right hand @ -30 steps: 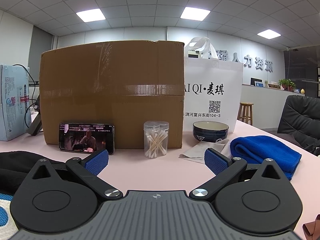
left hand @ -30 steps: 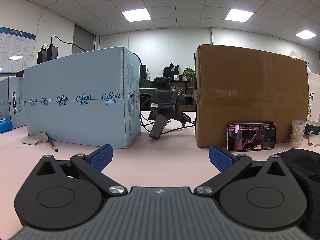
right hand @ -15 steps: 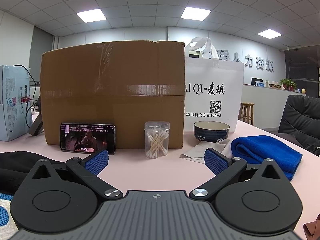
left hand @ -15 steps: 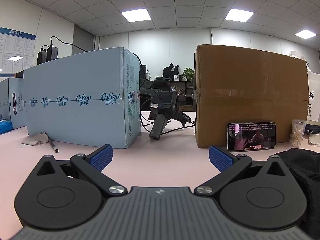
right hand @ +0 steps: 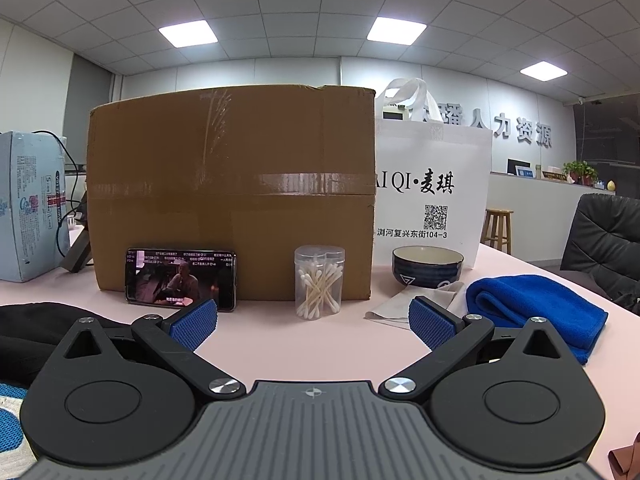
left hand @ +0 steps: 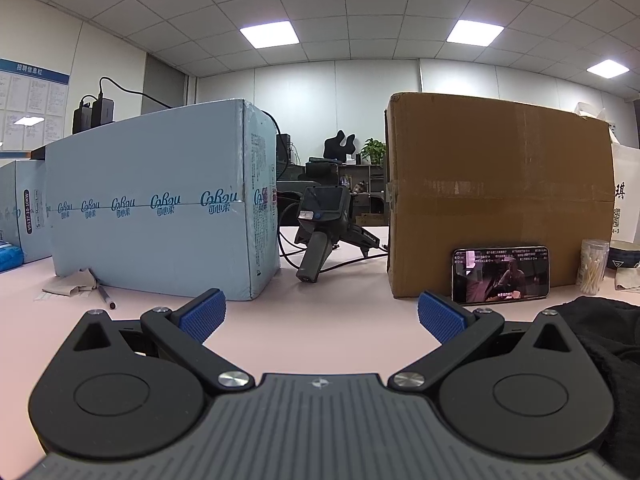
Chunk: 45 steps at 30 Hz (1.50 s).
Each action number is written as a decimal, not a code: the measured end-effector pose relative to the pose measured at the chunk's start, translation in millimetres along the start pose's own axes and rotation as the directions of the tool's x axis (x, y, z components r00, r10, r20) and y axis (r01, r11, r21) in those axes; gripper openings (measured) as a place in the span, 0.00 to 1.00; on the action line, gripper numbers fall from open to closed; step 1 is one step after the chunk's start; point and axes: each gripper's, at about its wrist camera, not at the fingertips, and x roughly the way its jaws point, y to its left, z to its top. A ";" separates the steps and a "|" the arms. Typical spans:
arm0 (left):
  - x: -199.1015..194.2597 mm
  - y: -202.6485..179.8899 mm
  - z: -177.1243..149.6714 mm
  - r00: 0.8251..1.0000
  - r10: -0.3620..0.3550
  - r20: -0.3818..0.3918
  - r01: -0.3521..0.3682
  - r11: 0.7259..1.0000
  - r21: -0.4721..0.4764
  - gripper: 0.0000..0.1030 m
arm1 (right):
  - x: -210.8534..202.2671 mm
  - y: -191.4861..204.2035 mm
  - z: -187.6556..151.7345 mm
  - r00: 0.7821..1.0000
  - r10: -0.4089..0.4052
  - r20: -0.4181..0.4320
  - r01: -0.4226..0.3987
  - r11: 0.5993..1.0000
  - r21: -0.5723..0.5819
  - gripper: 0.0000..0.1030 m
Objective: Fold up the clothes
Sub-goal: 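Lower both grippers toward the black garment lying on the table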
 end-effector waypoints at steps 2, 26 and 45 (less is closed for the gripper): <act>-0.4 -0.3 0.1 1.000 -0.001 0.003 0.001 1.000 0.001 1.00 | -0.7 0.4 0.1 1.000 0.009 0.003 -0.009 1.000 -0.003 1.00; -51.4 13.7 31.5 0.996 -0.075 0.044 0.078 0.995 -0.064 1.00 | -52.7 -11.7 27.8 0.988 0.154 0.003 -0.154 0.986 0.064 1.00; -70.5 10.9 14.2 0.976 -0.183 -0.117 0.169 0.978 -0.118 1.00 | -85.6 3.4 9.1 0.947 0.276 -0.162 -0.259 0.959 0.118 1.00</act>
